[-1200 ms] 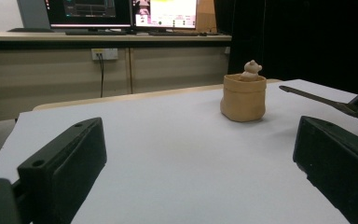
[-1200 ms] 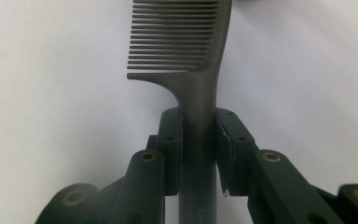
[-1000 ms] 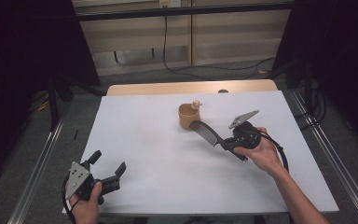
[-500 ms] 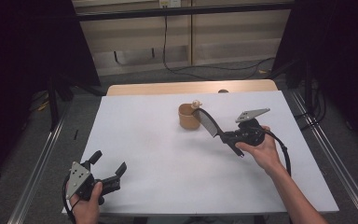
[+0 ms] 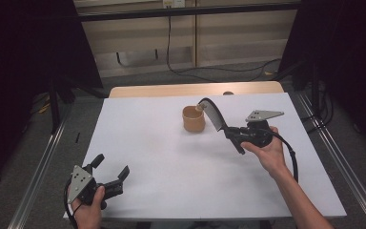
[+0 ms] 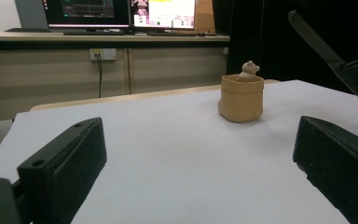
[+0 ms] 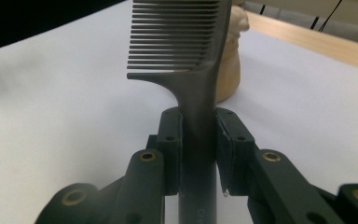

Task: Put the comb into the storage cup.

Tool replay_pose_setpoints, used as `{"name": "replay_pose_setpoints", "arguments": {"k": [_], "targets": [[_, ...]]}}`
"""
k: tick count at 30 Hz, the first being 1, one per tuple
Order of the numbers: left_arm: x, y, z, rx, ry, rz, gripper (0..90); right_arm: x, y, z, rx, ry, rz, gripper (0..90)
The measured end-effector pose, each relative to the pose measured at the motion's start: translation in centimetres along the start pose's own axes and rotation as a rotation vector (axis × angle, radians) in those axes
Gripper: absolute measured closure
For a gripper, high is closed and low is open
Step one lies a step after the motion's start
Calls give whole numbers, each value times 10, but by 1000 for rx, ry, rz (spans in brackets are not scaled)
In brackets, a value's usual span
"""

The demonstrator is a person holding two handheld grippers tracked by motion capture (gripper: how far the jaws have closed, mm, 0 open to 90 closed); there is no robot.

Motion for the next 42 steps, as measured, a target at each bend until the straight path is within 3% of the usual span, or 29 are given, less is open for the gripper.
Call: {"name": "replay_pose_setpoints", "arguments": {"k": [5,18,32,38,42], "targets": [[0,0,-1,3,-2,5,28,3,-1,-2,1,69,15,728],[0,-1,-1,3,0,6,28,19,-2,1,3,179,18,728],[0,-1,-1,2,2,1,28,40,-8,10,26,273,20,728],[0,0,0,1,1,1,28,45,-5,11,34,312,43,728],[0,-1,0,4,0,3,28,48,-5,13,35,325,32,728]]}}
Point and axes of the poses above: each handheld gripper's, and its own axes: z roughly forward along the jaws, x roughly out of its top, y roughly to its right, the point moved 2 cm from there along z, roughly forward along the jaws, and after that the axes turned 12 degrees about -x, right-handed, at the moved point
